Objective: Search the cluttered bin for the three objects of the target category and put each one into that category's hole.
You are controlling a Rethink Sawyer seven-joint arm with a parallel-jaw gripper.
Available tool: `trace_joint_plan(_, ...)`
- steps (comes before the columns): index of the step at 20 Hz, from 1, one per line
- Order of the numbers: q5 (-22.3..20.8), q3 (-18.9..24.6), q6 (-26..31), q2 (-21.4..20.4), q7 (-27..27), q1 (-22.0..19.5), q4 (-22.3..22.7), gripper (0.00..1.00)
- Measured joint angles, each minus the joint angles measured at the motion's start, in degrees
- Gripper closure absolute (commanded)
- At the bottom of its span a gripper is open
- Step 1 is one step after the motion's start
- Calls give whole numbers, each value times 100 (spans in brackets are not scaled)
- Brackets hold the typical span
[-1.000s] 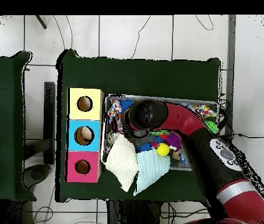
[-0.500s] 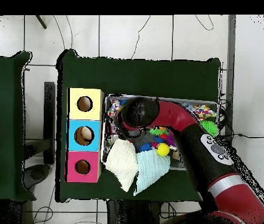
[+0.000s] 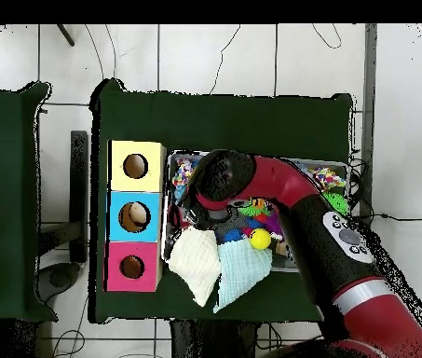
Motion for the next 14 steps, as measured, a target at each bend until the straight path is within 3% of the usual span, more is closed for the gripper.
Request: trace_joint_plan(14,-15,0,257,-65,0,0,-27,100)
